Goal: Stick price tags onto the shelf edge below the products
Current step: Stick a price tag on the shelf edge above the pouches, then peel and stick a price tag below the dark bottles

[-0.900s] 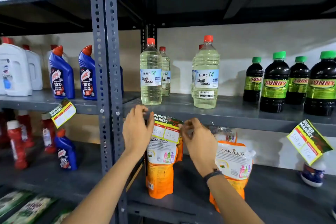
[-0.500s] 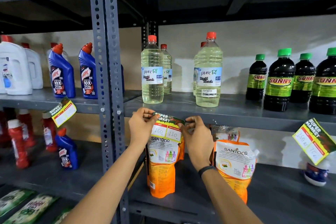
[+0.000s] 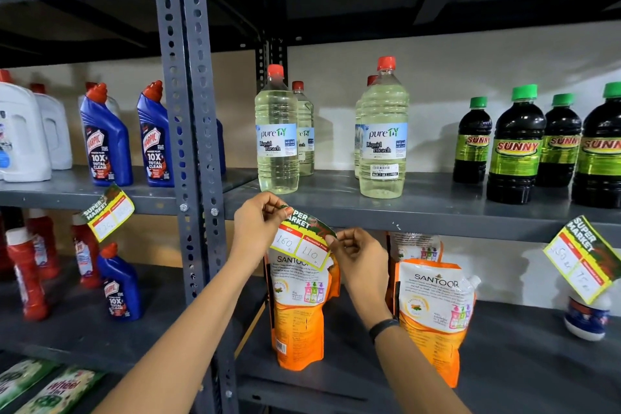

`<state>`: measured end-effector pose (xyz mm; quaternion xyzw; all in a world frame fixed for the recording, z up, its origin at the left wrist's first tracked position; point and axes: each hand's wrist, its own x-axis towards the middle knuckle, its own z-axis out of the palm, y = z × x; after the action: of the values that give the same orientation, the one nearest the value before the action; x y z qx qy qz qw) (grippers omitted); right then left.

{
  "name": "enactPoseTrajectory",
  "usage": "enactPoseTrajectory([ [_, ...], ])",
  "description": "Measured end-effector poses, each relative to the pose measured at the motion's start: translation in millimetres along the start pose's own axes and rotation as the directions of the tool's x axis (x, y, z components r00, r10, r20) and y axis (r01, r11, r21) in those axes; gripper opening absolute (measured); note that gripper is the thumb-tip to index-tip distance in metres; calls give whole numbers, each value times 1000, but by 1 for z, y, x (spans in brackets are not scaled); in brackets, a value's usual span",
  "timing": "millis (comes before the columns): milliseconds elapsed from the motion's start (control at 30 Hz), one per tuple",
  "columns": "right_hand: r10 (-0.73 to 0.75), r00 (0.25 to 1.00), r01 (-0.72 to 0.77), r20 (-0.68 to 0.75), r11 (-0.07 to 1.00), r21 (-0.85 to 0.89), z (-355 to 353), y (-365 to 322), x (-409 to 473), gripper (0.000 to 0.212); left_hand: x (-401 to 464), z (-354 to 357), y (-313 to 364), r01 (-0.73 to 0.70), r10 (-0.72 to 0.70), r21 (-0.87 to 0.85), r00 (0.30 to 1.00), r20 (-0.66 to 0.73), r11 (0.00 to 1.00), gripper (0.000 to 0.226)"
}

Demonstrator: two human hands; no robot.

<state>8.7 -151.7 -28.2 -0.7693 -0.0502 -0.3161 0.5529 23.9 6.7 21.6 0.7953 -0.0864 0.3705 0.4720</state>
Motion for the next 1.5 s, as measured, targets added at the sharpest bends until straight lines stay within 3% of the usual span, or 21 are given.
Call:
enactPoseTrajectory([
  [167, -15, 1000, 15, -1, 1000, 23, -3, -3, -5, 27, -4, -9, 3, -28, 28, -30, 1000, -8, 999, 8],
  [400, -106, 994, 102, -28, 989, -109, -10, 1, 2, 17, -12, -4, -10, 7, -7, 11, 998, 58, 1000, 11],
  [867, -163, 982, 134, -97, 959, -250, -20, -14, 23, 10, -3, 10, 0, -34, 34, 15, 999, -5, 999, 12],
  [933, -183, 975, 146, -122, 954, -261, -18, -14, 23, 10, -6, 13, -2, -41, 43, 80, 999, -30, 996, 15],
  [1033, -231, 961, 185, -154, 946, -265, -18, -14, 23, 13, -11, 20, 3, -113, 185, 369, 969, -165, 922, 22],
  [1133, -269, 950, 219, -155, 935, -278, -19, -14, 22, 16, -12, 33, 15, -207, 288, 440, 949, -127, 874, 32],
  [1333, -211, 962, 194, -171, 974, -113, -44, -4, 17, 20, -16, 45, 15, -169, 241, 432, 963, -118, 886, 23],
  [1500, -134, 929, 177, -346, 980, 95, -112, 20, 9, 13, -38, 74, 49, -184, 286, 441, 942, -176, 878, 18],
])
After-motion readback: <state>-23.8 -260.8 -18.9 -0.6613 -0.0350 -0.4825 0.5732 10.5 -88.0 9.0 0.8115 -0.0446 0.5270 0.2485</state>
